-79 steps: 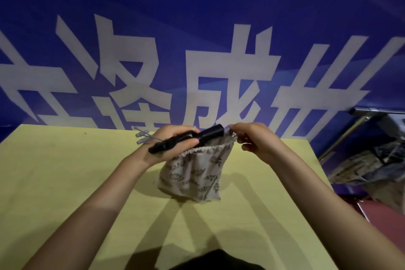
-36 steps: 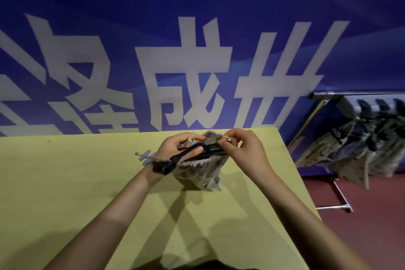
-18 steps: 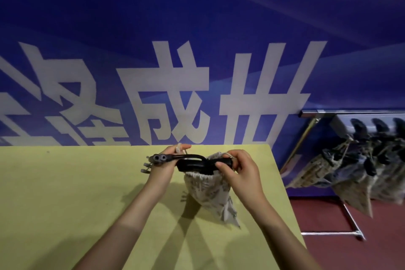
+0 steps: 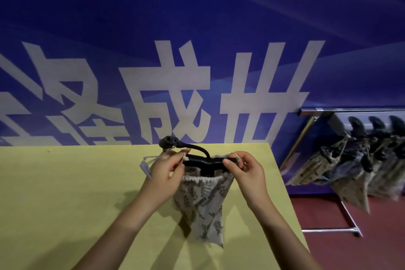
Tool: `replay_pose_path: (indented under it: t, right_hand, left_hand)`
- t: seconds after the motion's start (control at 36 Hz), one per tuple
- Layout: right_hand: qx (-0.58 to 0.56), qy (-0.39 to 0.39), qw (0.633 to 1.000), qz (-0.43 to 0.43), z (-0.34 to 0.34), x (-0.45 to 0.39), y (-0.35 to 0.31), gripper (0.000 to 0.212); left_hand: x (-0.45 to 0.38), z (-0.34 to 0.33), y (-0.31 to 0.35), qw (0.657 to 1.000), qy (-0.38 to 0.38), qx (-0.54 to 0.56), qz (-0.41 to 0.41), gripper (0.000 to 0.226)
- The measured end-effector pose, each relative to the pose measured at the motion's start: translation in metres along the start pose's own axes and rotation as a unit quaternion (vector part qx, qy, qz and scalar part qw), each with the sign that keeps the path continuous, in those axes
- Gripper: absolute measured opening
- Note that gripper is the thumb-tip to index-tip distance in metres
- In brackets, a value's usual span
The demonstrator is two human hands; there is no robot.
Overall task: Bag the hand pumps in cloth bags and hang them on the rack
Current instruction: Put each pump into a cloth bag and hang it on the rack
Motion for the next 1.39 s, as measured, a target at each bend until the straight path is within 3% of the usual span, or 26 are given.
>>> replay_pose_path:
  t: [0.06, 0.11, 0.19, 0.28, 0.39, 0.5, 0.61, 0.72, 0.83, 0.92, 1.06, 1.14, 1.19, 1.28, 1.39]
  right_hand:
    - [0.005, 0.007, 1.000, 0.002, -0.005, 0.000, -0.005, 0.008]
    - [0.024, 0.002, 1.000, 0.009, -0.013, 0.000, -0.009, 0.009]
    - [0.067, -0.019, 0.997, 0.030, -0.037, 0.004, -0.019, 0.011]
    - [0.107, -0.055, 0.992, 0.038, -0.058, 0.006, -0.026, 0.013]
    - [0.216, -0.064, 0.968, 0.107, -0.073, 0.008, -0.037, 0.016]
    - [0.328, -0.057, 0.921, 0.200, -0.092, 0.015, -0.043, 0.016]
    - [0.400, -0.080, 0.887, 0.214, -0.110, 0.016, -0.033, 0.029]
    - [0.416, -0.054, 0.892, 0.167, -0.098, 0.010, -0.028, 0.030]
    - [0.440, -0.031, 0.889, 0.120, -0.082, 0.007, -0.027, 0.027]
    - [0.471, 0.013, 0.874, 0.115, -0.065, 0.005, -0.029, 0.018]
    - [0.441, 0.035, 0.892, 0.096, -0.041, -0.005, -0.030, 0.020]
    - [0.340, 0.074, 0.936, 0.053, -0.023, -0.009, -0.029, 0.018]
    - [0.258, 0.093, 0.962, -0.008, -0.002, -0.012, -0.028, 0.023]
    - [0.156, 0.082, 0.980, -0.092, 0.037, -0.017, -0.025, 0.050]
    - [0.064, 0.044, 0.981, -0.176, 0.070, -0.017, -0.022, 0.069]
  left_hand:
    - [-0.002, 0.014, 0.001, 0.988, 0.006, -0.127, -0.091, 0.041]
    - [-0.005, 0.021, 0.001, 0.971, -0.001, -0.180, -0.159, 0.042]
    - [-0.003, 0.021, 0.005, 0.950, -0.062, -0.174, -0.251, 0.040]
    - [-0.004, 0.019, 0.001, 0.942, -0.054, -0.146, -0.296, 0.037]
    - [-0.010, 0.036, -0.019, 0.967, 0.023, -0.037, -0.252, 0.031]
    - [-0.017, 0.041, -0.040, 0.985, -0.009, 0.089, -0.149, 0.038]
    - [-0.031, 0.032, -0.054, 0.983, -0.123, -0.003, -0.138, 0.048]
    - [-0.037, 0.021, -0.066, 0.960, -0.223, -0.102, -0.133, 0.075]
    - [-0.041, 0.004, -0.065, 0.945, -0.256, -0.133, -0.153, 0.077]
    - [-0.044, -0.014, -0.066, 0.950, -0.269, -0.087, -0.133, 0.075]
    - [-0.038, -0.048, -0.046, 0.968, -0.229, 0.049, -0.089, 0.079]
    - [-0.044, -0.063, -0.033, 0.974, -0.199, 0.078, -0.079, 0.072]
    - [-0.049, -0.068, -0.025, 0.977, -0.186, 0.067, -0.082, 0.061]
    - [-0.057, -0.077, -0.013, 0.979, -0.185, 0.008, -0.088, 0.044]
    - [-0.064, -0.088, 0.005, 0.977, -0.186, -0.062, -0.089, 0.046]
Point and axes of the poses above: each hand's wrist, its own x-axis away from the middle knuckle, its own z-axis out of the back of the hand, y = z × x, the point moved 5 cm from there along -x, towards the middle knuckle, and after that the axes turned 3 degrees about -x, right-handed, at the moved point
